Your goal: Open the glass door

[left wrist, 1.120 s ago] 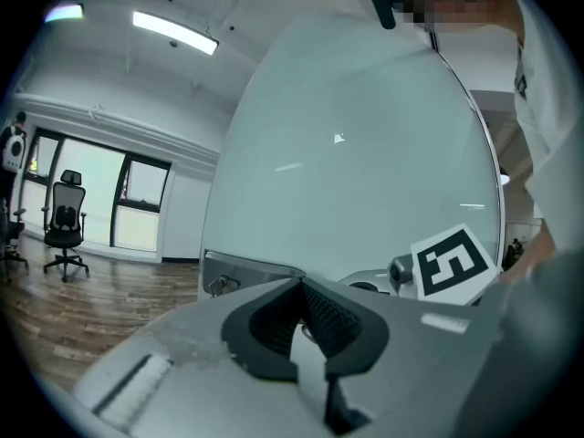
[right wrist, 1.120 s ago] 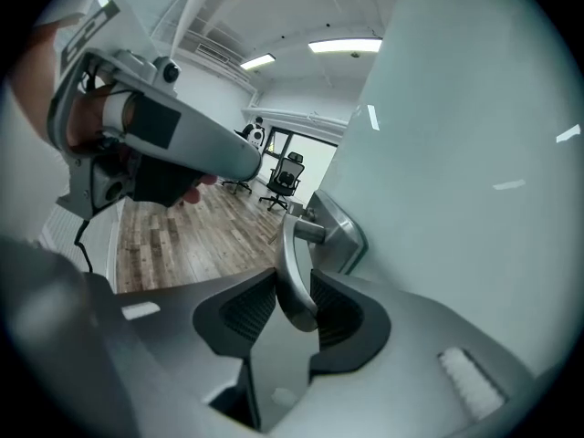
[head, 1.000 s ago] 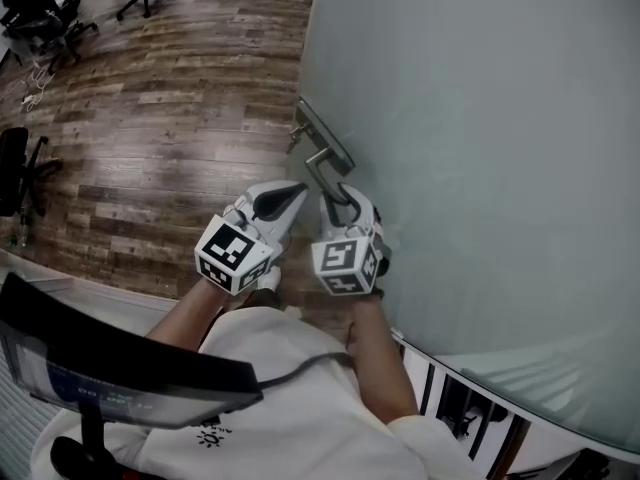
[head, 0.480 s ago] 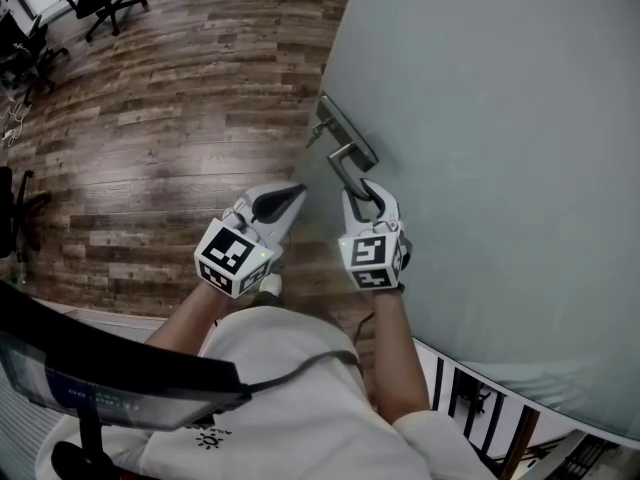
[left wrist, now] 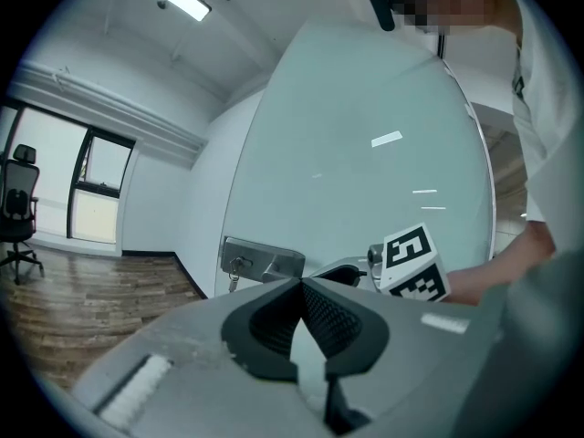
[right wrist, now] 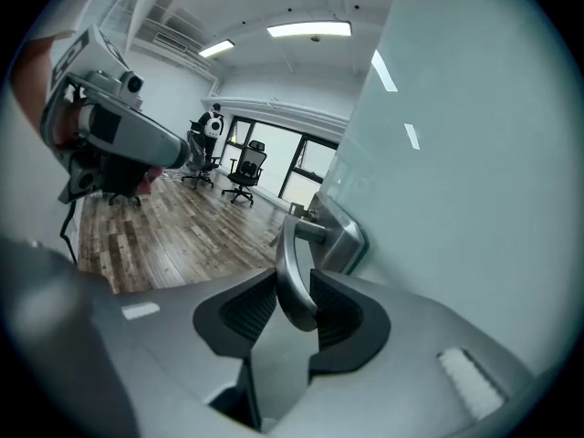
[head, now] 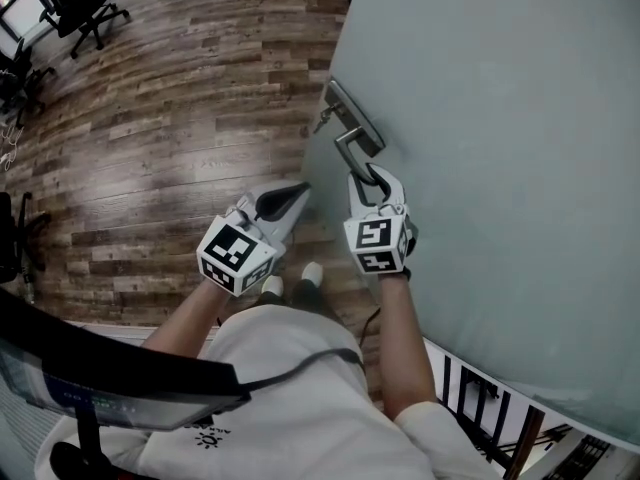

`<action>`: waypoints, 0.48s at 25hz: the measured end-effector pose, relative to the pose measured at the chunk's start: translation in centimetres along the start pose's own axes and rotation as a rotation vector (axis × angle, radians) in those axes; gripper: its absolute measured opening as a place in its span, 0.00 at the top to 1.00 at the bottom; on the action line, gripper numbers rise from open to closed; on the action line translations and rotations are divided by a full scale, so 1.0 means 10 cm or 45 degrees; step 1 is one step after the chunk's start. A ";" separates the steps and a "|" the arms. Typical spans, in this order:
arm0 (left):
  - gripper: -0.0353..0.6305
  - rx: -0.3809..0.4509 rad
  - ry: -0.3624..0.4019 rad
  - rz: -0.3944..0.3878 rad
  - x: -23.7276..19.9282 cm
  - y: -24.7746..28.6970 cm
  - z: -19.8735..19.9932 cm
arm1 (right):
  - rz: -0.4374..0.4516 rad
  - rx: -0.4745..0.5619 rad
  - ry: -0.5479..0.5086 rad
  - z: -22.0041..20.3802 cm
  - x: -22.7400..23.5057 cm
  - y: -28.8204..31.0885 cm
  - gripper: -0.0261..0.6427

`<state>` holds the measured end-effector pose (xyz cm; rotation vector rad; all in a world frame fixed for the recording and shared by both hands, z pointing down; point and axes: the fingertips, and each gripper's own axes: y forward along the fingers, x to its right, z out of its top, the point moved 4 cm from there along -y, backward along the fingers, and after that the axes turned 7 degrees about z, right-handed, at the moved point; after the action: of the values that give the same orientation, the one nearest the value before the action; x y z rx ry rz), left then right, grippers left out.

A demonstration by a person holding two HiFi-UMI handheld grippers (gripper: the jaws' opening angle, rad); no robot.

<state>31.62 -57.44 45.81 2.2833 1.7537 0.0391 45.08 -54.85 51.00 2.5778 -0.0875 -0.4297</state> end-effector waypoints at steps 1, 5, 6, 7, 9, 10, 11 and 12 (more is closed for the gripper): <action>0.94 -0.005 0.005 0.000 0.04 0.15 -0.02 | -0.002 0.000 0.006 -0.09 0.11 0.06 0.78; 0.94 0.001 0.029 -0.017 0.17 0.18 0.10 | -0.046 -0.003 0.017 -0.04 0.16 0.00 0.78; 0.94 0.001 0.033 -0.018 0.21 0.20 0.15 | -0.060 -0.002 0.018 -0.02 0.20 -0.02 0.78; 0.94 -0.003 0.036 -0.017 0.25 0.28 0.20 | -0.071 -0.002 0.020 -0.01 0.29 -0.03 0.78; 0.94 -0.011 0.041 -0.010 0.36 0.51 0.31 | -0.078 -0.005 0.034 -0.04 0.54 -0.03 0.78; 0.94 -0.014 0.045 -0.008 0.40 0.59 0.36 | -0.080 -0.008 0.043 -0.05 0.63 -0.04 0.78; 0.94 -0.014 0.048 -0.005 0.43 0.61 0.40 | -0.084 -0.009 0.052 -0.04 0.67 -0.04 0.78; 0.94 -0.011 0.050 -0.002 0.44 0.60 0.40 | -0.093 -0.008 0.060 -0.04 0.67 -0.05 0.78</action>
<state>39.19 -55.40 42.65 2.2902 1.7705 0.0920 51.60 -55.21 49.17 2.5891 0.0247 -0.3952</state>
